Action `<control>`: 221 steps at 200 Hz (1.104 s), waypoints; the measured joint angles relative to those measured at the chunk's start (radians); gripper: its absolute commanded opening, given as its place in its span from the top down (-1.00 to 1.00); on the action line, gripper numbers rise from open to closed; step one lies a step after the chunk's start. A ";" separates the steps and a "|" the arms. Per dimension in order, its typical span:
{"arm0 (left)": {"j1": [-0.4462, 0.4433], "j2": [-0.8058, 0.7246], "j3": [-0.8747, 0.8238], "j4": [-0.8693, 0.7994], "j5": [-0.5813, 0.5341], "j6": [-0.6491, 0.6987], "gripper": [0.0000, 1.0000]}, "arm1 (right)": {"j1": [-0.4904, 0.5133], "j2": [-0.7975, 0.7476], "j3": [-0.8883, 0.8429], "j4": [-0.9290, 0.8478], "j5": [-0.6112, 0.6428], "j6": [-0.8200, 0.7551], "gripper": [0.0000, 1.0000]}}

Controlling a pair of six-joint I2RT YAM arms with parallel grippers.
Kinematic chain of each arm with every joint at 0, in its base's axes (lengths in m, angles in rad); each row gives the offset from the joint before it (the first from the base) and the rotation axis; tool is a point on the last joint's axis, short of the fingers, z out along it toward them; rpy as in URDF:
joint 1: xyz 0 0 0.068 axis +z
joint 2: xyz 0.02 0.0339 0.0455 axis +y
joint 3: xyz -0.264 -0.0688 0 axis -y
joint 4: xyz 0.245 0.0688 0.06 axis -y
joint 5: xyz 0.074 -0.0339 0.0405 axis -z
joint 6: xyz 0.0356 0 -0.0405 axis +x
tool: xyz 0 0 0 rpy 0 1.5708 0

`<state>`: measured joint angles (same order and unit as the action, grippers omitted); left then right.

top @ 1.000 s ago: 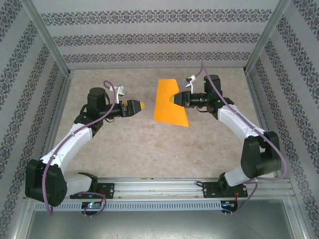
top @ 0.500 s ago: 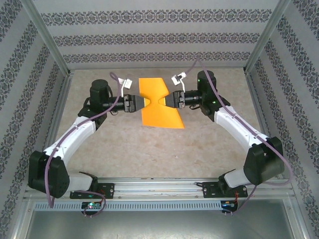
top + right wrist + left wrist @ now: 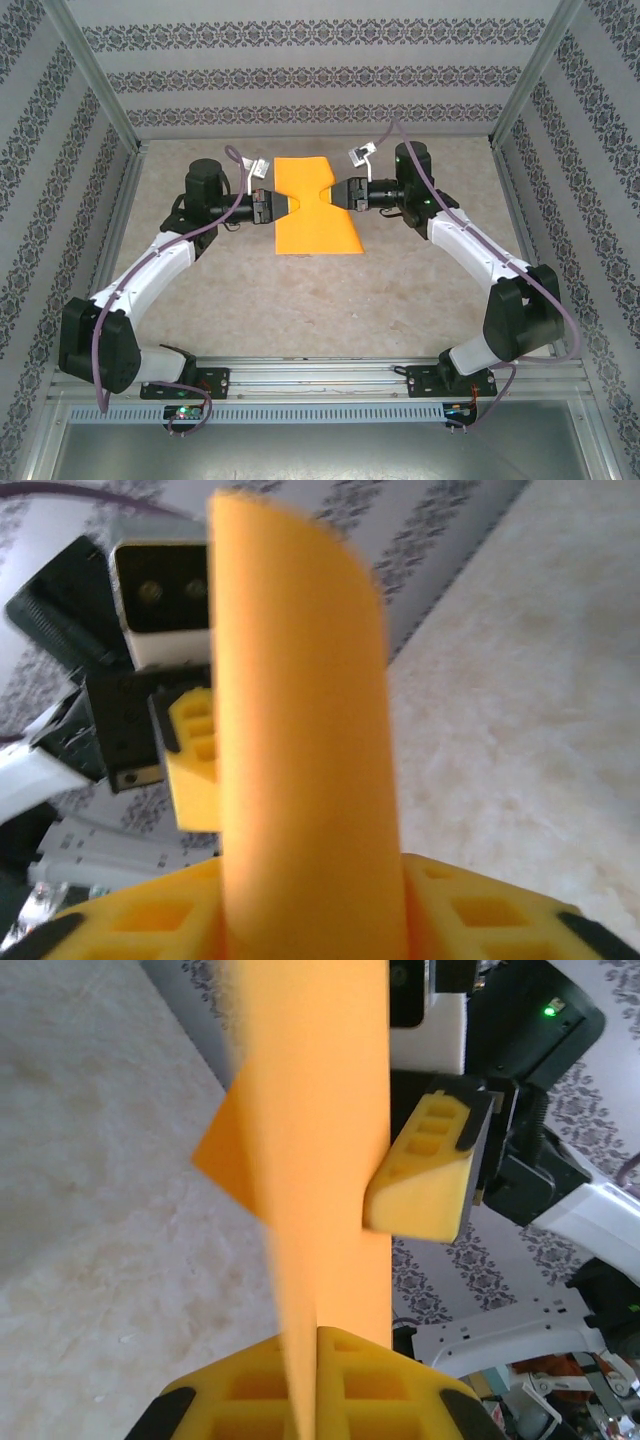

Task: Fold a paper plane with a square sheet of paper (fold left side to right side)
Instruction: Place a square sheet of paper at the center of the table, then first fold in half a square sheet of paper at the center of the table.

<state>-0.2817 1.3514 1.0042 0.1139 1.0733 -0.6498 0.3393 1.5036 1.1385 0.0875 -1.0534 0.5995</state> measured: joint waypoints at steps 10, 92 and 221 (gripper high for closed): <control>0.000 0.026 0.000 -0.014 -0.008 0.002 0.98 | -0.013 -0.001 -0.008 -0.031 0.040 -0.017 -0.12; 0.000 0.372 0.000 -0.219 -0.112 0.144 1.00 | -0.080 -0.001 -0.147 -0.270 0.407 -0.068 -0.18; -0.001 0.533 -0.014 -0.297 -0.290 0.217 0.92 | 0.056 0.291 -0.196 -0.236 0.498 0.073 1.00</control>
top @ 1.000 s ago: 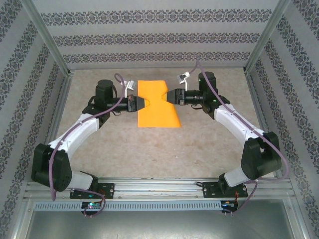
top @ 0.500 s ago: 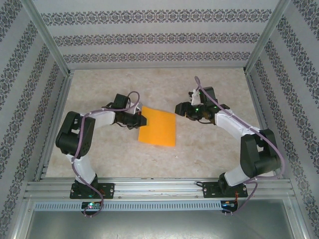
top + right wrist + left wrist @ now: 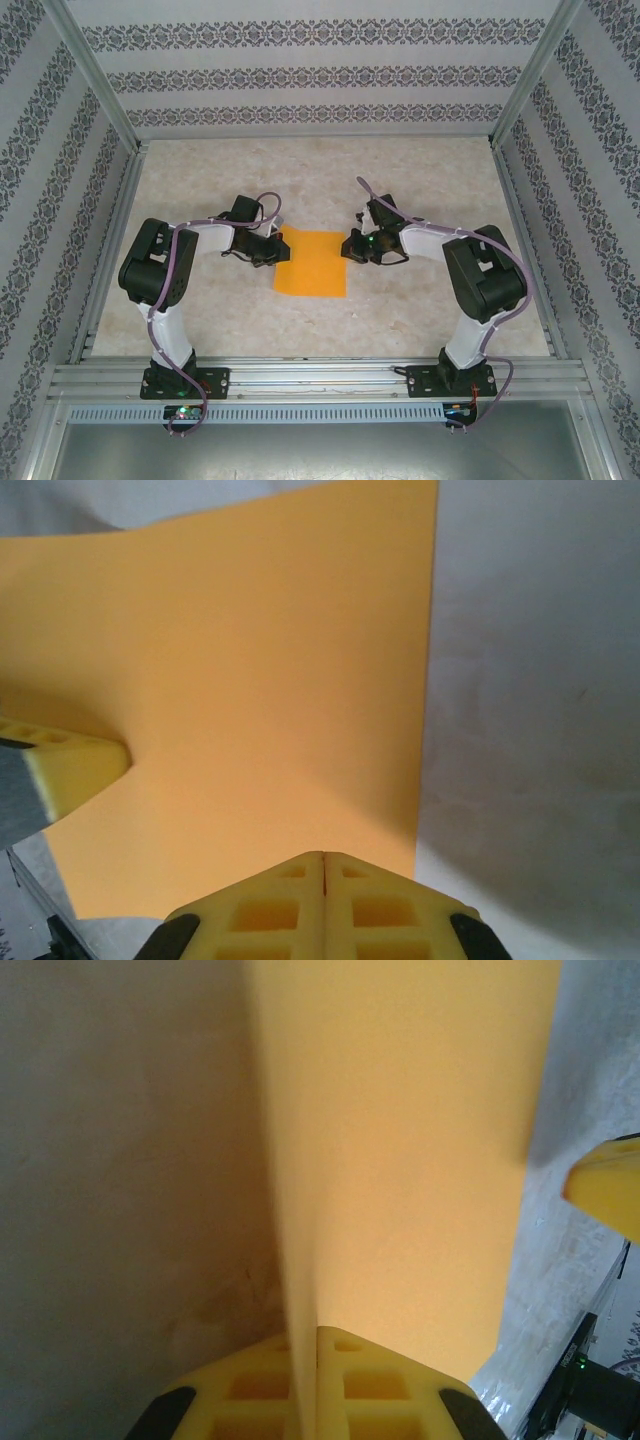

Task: Fold a paper plane with a square sheet of paper (fold left side to right side)
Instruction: First fold in half a square sheet of paper at the center of the table.

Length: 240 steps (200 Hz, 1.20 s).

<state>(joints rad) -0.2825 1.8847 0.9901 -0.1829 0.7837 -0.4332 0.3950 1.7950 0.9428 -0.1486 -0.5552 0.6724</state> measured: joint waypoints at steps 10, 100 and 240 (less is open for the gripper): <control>0.000 -0.001 -0.001 0.000 0.000 0.000 0.86 | 0.003 0.016 0.004 -0.006 0.009 0.003 1.00; -0.006 -0.078 0.031 -0.034 0.024 -0.027 0.02 | 0.009 0.048 0.045 -0.084 0.054 -0.013 1.00; -0.137 -0.026 0.156 -0.011 0.076 -0.106 -0.11 | 0.014 0.060 0.070 -0.101 0.067 -0.028 1.00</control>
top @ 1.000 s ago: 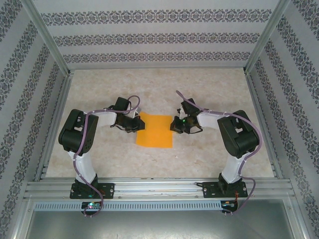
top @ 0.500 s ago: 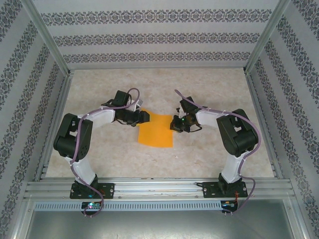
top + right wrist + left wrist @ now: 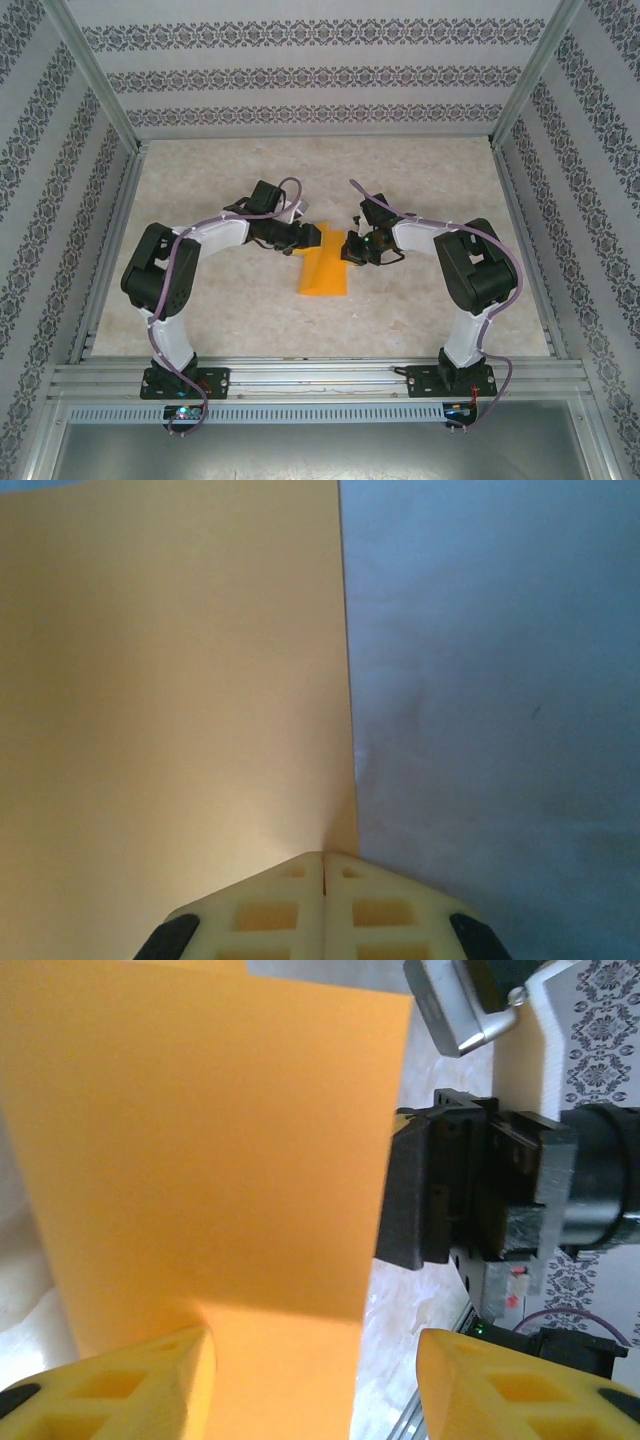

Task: Fold a paper plane with a square sheet of paper (fold left side to right side)
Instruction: First fold in half a square sheet of paper at the center of the table.

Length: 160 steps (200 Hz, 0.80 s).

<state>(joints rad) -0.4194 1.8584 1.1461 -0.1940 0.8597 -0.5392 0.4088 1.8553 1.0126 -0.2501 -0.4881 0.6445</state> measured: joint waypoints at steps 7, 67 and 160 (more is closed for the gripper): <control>-0.005 0.012 0.002 0.003 0.000 -0.005 -0.11 | 0.000 0.000 0.000 0.002 0.000 0.000 1.00; -0.012 0.065 0.006 0.032 -0.009 -0.043 0.22 | 0.000 0.000 -0.008 0.031 -0.007 0.003 1.00; -0.012 0.079 0.015 0.071 -0.045 -0.080 0.79 | -0.001 -0.016 -0.024 0.071 -0.017 0.013 0.81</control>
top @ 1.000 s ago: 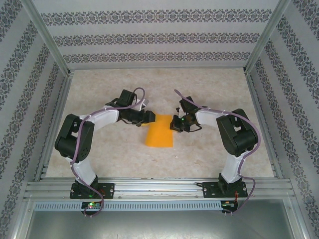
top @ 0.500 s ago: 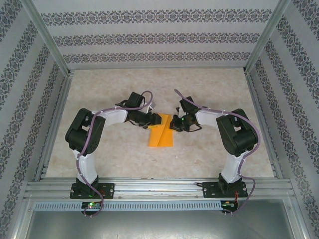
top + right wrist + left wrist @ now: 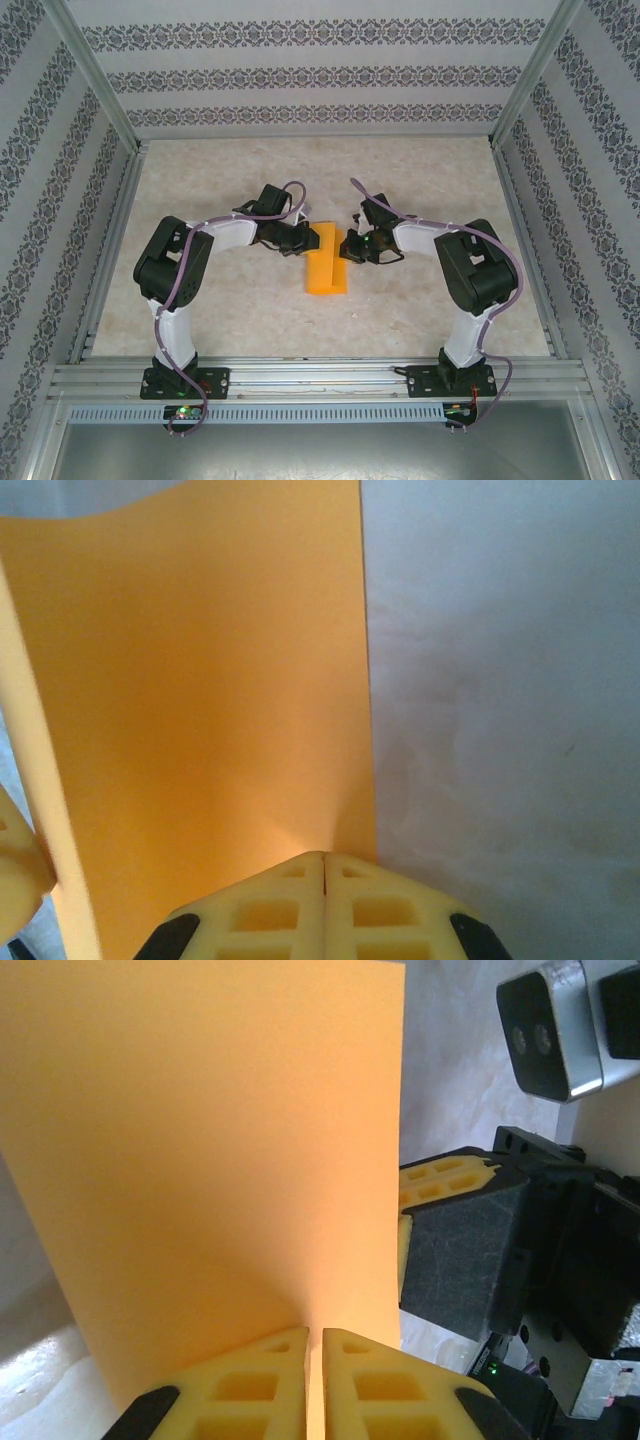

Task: Fold a paper plane with a square sheet of paper (fold left side to right side)
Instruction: First fold in half a square sheet of paper at the center of the table.

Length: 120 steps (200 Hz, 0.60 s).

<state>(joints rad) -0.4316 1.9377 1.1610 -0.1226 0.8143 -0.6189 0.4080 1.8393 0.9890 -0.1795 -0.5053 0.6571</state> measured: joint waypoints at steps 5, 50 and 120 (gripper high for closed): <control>0.000 0.000 0.000 0.001 -0.001 0.000 0.79 | 0.000 -0.008 -0.003 0.000 0.000 0.001 0.77; -0.001 0.003 0.000 0.003 -0.007 0.000 0.84 | -0.062 -0.138 -0.055 0.013 -0.017 -0.001 0.26; -0.001 0.013 0.001 0.003 -0.008 -0.003 0.90 | -0.086 -0.161 -0.148 0.198 -0.211 0.064 -0.11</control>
<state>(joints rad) -0.4328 1.9507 1.1618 -0.1192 0.8066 -0.6220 0.3222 1.6783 0.8413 0.0185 -0.7162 0.7216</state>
